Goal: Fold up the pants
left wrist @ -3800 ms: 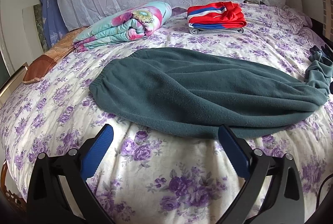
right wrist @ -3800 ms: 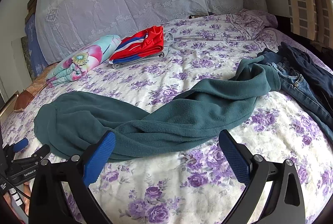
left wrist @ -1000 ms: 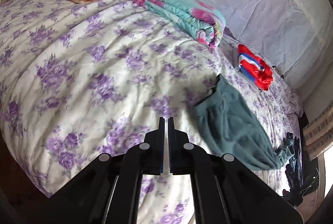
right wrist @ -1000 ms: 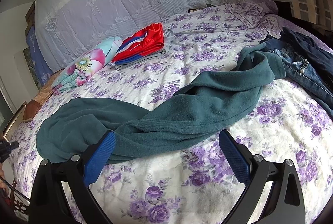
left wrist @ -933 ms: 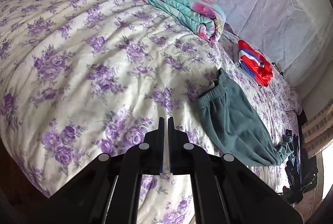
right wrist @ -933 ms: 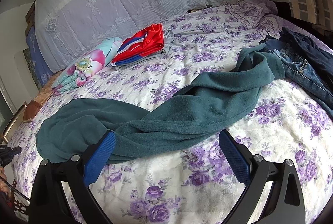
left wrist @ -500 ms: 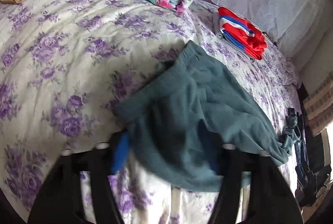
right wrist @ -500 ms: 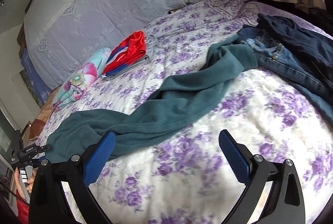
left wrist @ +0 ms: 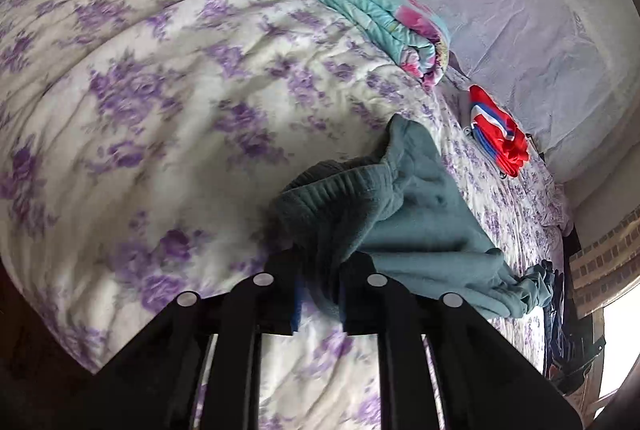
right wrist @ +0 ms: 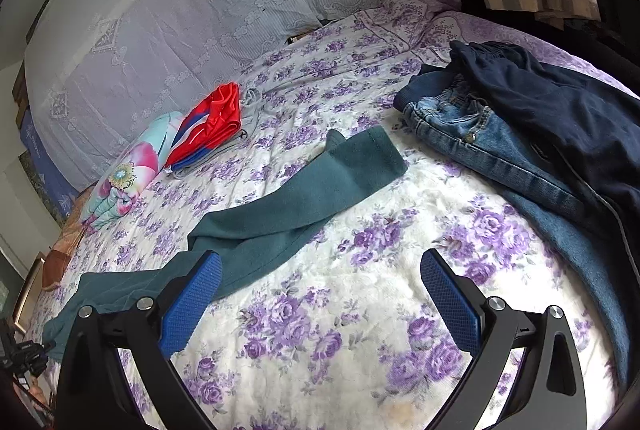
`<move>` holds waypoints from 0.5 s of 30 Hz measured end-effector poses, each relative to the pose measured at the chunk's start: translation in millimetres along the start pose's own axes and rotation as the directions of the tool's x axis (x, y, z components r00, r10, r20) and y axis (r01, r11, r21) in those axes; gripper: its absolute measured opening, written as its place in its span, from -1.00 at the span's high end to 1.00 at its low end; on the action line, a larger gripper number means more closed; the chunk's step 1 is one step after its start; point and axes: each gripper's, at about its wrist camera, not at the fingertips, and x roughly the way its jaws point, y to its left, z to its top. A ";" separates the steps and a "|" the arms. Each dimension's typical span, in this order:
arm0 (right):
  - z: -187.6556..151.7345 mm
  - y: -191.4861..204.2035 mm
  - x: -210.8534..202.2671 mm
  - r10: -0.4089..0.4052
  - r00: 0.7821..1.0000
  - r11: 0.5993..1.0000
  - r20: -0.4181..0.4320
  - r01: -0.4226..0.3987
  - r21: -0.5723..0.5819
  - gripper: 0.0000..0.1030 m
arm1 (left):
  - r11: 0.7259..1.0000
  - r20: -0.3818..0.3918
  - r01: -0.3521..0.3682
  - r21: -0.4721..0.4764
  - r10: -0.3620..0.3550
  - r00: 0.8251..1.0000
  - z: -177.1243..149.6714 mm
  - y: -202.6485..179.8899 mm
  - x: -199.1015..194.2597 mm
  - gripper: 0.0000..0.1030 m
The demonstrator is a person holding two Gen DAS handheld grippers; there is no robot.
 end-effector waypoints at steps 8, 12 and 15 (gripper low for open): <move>32.2 -10.4 51.1 0.076 0.988 0.985 -0.136 -0.053 0.161 -0.93 | 0.990 0.216 -0.136 0.038 0.124 0.968 -7.2 -1.4 -61.7 -0.44; 29.9 -17.9 84.3 0.109 0.977 0.961 -0.185 -0.056 0.271 -0.93 | 0.986 0.297 -0.165 -0.003 0.158 0.942 3.7 4.7 -83.1 -0.54; 28.7 -16.1 98.4 0.109 0.982 0.959 -0.152 -0.064 0.276 -0.90 | 0.996 0.252 -0.086 0.006 0.082 0.964 21.0 -6.1 -62.1 -0.54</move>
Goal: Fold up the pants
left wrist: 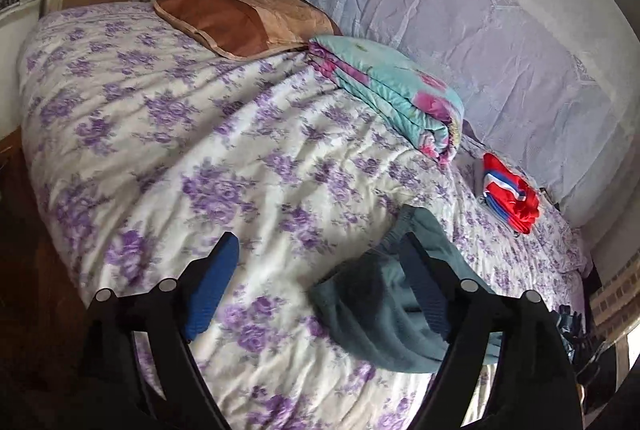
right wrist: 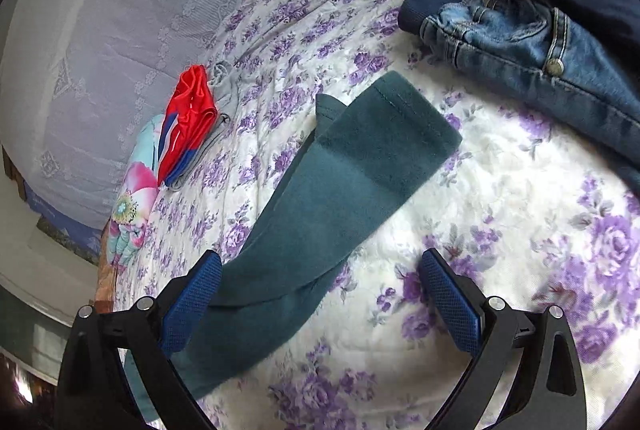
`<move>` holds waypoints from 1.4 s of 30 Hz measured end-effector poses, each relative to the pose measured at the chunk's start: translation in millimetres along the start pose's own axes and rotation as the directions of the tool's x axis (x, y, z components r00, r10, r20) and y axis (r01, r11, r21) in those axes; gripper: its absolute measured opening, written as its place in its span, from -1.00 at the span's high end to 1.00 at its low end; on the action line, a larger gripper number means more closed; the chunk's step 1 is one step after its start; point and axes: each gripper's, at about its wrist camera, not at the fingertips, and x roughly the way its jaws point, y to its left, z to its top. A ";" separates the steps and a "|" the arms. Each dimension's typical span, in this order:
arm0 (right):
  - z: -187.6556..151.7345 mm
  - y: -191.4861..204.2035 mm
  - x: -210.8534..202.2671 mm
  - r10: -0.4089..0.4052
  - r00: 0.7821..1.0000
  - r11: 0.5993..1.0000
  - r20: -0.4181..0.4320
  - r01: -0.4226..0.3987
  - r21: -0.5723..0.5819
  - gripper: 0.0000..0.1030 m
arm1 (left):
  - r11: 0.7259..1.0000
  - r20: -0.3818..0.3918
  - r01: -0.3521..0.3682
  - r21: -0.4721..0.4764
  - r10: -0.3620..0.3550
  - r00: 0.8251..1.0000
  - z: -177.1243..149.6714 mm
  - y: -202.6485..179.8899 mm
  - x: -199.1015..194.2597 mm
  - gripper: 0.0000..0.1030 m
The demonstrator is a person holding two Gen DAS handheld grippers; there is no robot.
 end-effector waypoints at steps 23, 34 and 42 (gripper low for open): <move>104.5 170.3 25.2 0.097 0.970 0.936 0.224 -0.012 -0.351 0.74 | 0.962 -0.364 0.170 0.216 -0.082 0.928 13.6 -126.1 214.4 0.58; 57.7 76.9 -2.4 -0.193 0.960 0.917 0.203 0.250 -0.312 -0.49 | 0.986 -0.127 0.112 0.123 -0.096 0.987 35.2 -86.5 181.7 0.63; 37.9 -7.3 24.2 -0.199 0.980 0.976 -0.009 0.198 -0.088 -0.53 | 0.994 -0.086 0.083 0.065 -0.078 0.993 33.5 -77.7 184.5 0.63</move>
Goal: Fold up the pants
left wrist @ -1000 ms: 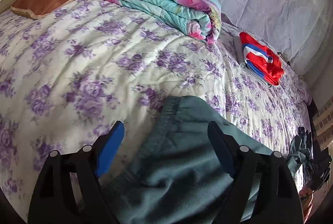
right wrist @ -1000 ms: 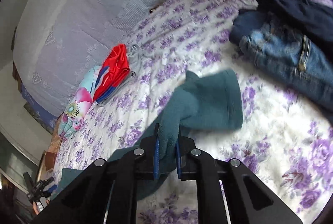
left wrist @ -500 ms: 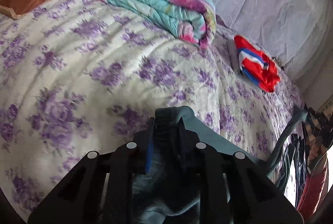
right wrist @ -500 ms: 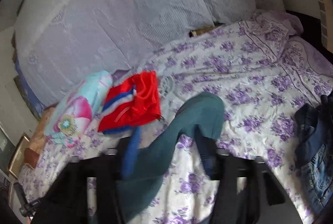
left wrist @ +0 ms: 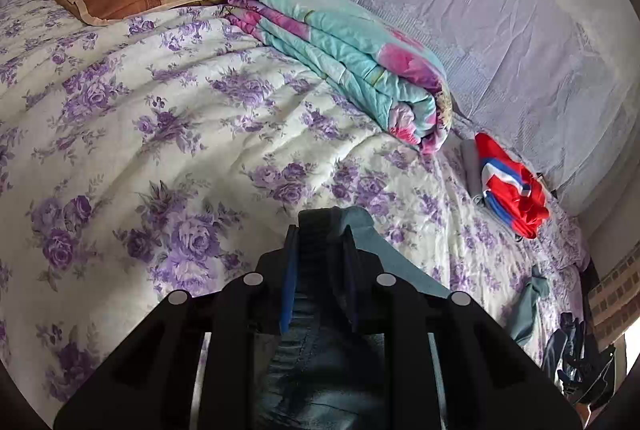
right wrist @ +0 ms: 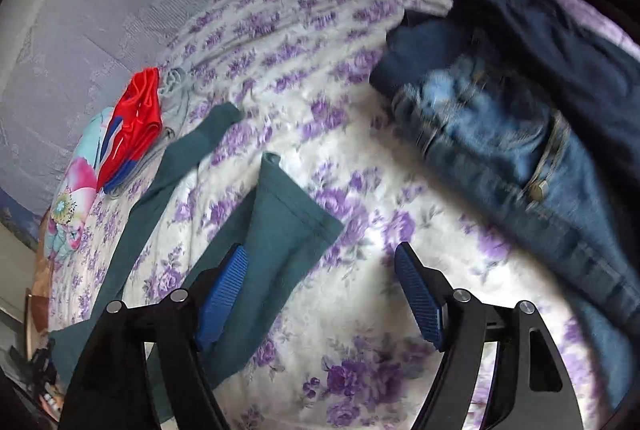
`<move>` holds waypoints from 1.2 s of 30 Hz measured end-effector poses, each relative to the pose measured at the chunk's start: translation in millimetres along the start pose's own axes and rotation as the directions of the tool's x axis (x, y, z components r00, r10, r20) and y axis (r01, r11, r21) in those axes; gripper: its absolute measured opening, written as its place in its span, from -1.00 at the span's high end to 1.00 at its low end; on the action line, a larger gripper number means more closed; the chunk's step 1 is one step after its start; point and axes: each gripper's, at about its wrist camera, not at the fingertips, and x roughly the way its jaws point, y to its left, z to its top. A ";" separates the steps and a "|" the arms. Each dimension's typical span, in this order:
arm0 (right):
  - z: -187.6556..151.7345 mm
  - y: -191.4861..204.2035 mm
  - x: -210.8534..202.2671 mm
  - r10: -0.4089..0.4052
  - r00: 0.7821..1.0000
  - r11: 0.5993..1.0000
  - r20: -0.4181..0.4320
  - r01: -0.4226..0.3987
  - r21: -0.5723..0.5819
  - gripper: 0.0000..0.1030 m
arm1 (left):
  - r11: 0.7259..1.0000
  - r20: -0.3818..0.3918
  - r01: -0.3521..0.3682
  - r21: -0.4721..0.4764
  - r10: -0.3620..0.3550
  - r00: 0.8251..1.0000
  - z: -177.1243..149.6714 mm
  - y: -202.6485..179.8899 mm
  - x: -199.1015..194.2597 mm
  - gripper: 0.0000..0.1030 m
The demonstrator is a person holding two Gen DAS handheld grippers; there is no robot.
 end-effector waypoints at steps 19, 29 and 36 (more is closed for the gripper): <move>-90.2 -61.4 -189.4 -0.351 0.903 0.914 0.247 0.388 -0.118 -0.31 | 1.000 -0.020 0.003 -0.004 -0.003 1.000 -4.6 1.5 0.3 0.62; 0.5 91.5 -35.4 0.223 0.975 0.966 0.015 -0.219 -0.138 -0.25 | 1.000 -0.032 0.003 -0.027 -0.003 0.999 -6.0 5.8 2.3 0.55; 48.0 129.8 116.5 0.275 0.944 0.961 -0.180 -0.265 0.078 -0.25 | 0.998 -0.043 0.014 -0.054 -0.016 0.999 -5.7 11.1 7.0 0.49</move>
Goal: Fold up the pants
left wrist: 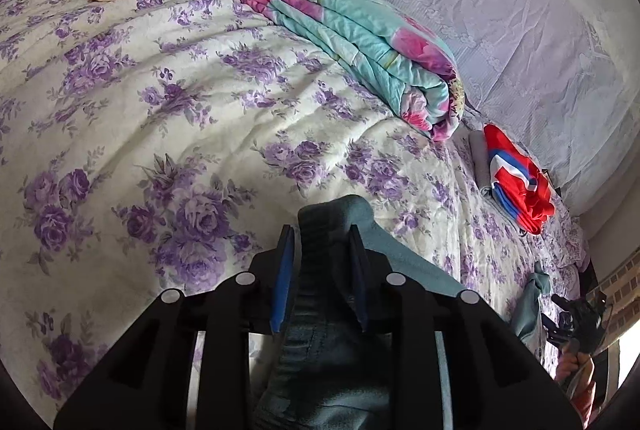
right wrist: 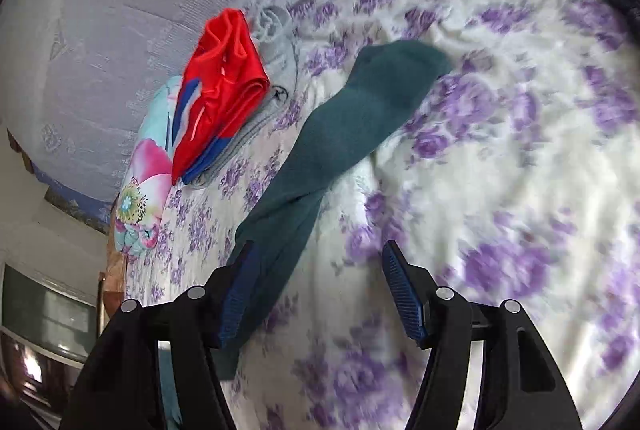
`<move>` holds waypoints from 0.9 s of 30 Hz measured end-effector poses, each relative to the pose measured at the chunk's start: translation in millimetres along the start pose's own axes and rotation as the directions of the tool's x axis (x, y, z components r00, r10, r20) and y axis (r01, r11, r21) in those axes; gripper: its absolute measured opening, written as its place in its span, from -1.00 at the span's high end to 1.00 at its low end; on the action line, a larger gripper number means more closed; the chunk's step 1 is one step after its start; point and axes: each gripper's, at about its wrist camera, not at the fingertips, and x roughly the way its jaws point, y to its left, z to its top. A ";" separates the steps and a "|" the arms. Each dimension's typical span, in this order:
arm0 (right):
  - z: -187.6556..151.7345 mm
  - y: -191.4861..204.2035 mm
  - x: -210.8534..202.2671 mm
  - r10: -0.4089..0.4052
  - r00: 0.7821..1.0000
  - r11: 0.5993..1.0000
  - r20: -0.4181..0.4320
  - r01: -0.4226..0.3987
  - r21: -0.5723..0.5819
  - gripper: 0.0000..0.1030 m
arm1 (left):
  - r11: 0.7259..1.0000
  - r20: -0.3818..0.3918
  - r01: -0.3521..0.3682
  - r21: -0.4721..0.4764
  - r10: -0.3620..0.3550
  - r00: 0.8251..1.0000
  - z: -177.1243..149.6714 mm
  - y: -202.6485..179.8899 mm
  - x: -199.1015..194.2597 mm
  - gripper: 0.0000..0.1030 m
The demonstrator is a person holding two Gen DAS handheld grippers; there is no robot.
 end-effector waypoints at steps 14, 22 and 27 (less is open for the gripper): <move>48.8 64.7 -11.9 -0.134 0.971 0.931 0.198 0.192 -0.311 -0.23 | 1.000 -0.020 0.009 -0.028 -0.010 1.000 2.8 4.6 7.2 0.45; 17.7 10.3 25.0 -0.116 0.991 0.981 0.065 0.125 -0.146 -0.03 | 0.999 -0.033 0.007 -0.035 -0.009 0.999 2.8 4.8 11.4 0.41; 19.8 17.2 24.4 -0.072 0.991 0.987 0.114 0.087 -0.136 0.85 | 0.999 -0.035 0.014 -0.044 -0.015 0.999 2.9 6.8 12.4 0.40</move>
